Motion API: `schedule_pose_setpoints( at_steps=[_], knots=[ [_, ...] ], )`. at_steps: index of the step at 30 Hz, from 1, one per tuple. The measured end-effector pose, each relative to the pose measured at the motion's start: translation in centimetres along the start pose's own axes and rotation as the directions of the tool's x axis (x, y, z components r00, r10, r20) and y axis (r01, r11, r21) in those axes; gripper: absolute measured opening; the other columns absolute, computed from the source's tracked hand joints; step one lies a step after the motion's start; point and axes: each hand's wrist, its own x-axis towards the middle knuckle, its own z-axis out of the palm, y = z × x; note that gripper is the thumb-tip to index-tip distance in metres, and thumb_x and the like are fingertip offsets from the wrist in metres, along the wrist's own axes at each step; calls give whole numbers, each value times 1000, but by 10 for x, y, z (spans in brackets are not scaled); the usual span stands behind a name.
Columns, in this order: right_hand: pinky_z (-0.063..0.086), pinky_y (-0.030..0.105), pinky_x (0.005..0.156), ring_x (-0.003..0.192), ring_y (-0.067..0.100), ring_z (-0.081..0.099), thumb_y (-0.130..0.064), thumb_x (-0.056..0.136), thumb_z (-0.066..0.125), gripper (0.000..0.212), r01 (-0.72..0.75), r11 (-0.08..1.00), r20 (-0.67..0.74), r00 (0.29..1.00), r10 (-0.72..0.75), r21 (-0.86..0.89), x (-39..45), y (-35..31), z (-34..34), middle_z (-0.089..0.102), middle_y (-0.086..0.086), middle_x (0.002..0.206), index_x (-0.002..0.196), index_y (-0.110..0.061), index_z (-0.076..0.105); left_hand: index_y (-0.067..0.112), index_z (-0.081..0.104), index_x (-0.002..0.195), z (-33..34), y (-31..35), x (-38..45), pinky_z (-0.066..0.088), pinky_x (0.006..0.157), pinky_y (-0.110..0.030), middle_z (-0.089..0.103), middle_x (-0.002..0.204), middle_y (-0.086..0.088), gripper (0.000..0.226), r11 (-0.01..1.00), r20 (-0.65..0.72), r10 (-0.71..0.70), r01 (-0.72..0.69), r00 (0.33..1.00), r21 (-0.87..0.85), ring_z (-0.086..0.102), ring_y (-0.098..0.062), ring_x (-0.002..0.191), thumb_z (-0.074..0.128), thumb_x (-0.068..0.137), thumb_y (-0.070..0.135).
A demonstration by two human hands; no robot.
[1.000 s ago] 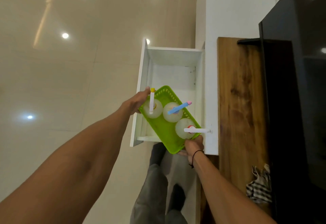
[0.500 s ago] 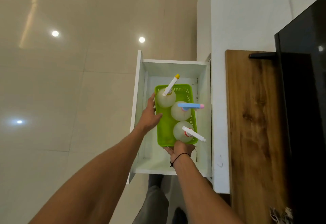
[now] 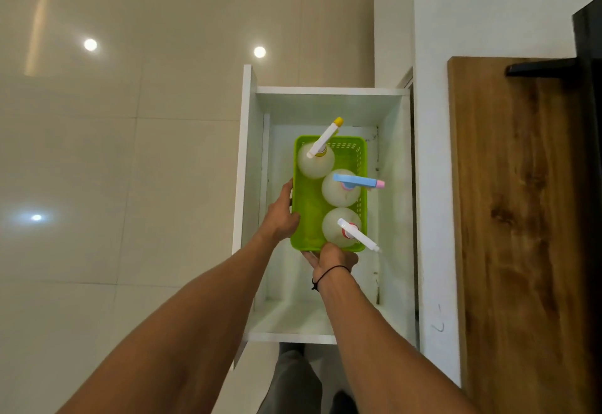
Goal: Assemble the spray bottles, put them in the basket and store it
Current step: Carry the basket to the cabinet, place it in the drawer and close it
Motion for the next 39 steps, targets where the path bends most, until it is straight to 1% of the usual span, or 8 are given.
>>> schedule_pose_setpoints(
  at_steps=[3,20,25,29,32,34,37,39],
  knots=[
    [63,58,72,117,48,65,20,88,52,52,-17,1000,20,1000,17,11,18,6,8,61,25,136,135,-2,54,37,20,164,1,-5,16,61,95,-59,56,149,-11,77,1000,3,-17,17,1000,18,56,-36,135,54,101,7],
    [62,62,77,117,48,67,20,94,48,52,-28,996,70,997,22,87,66,28,20,67,26,130,137,-6,60,36,23,164,27,-42,58,58,101,-56,61,141,-15,69,993,-11,-115,115,993,28,62,-39,125,48,105,9],
    [60,59,80,104,41,68,19,96,46,49,-20,994,82,997,11,111,71,24,18,66,26,131,138,-3,57,27,14,167,31,-33,52,55,104,-56,58,144,-20,77,981,56,-192,190,980,45,61,-42,125,51,103,8],
    [57,60,89,104,42,66,20,96,45,50,-51,998,128,991,45,47,63,20,13,67,27,132,139,-1,57,16,10,168,25,-27,39,53,106,-49,54,148,-21,77,957,30,-234,225,972,184,58,-42,130,50,103,11],
    [55,61,98,110,45,66,17,98,43,40,-103,995,116,988,104,-7,56,16,9,67,26,123,133,1,55,16,32,160,12,-25,18,57,101,-52,68,129,-17,59,935,-64,-110,125,992,332,67,-38,116,51,104,22],
    [57,54,87,84,37,59,17,97,40,27,-126,991,82,988,129,-44,46,12,7,59,21,97,113,-1,52,19,47,147,1,-24,2,62,92,-51,75,103,-12,42,937,-157,-11,65,988,343,73,-31,96,51,105,25],
    [58,46,80,67,26,43,21,92,43,28,-138,985,88,985,147,-100,30,9,3,46,11,78,105,-2,51,20,62,127,-13,-12,-21,66,75,-43,73,75,-4,22,996,-319,66,-41,945,84,74,-21,70,56,106,22],
    [53,36,62,63,25,41,18,93,46,26,-138,975,131,978,162,-171,13,7,0,44,11,76,106,-3,53,23,68,112,-18,-2,-40,62,67,-35,68,66,3,13,982,-452,178,-183,874,33,70,-15,63,60,102,21]
  ],
)
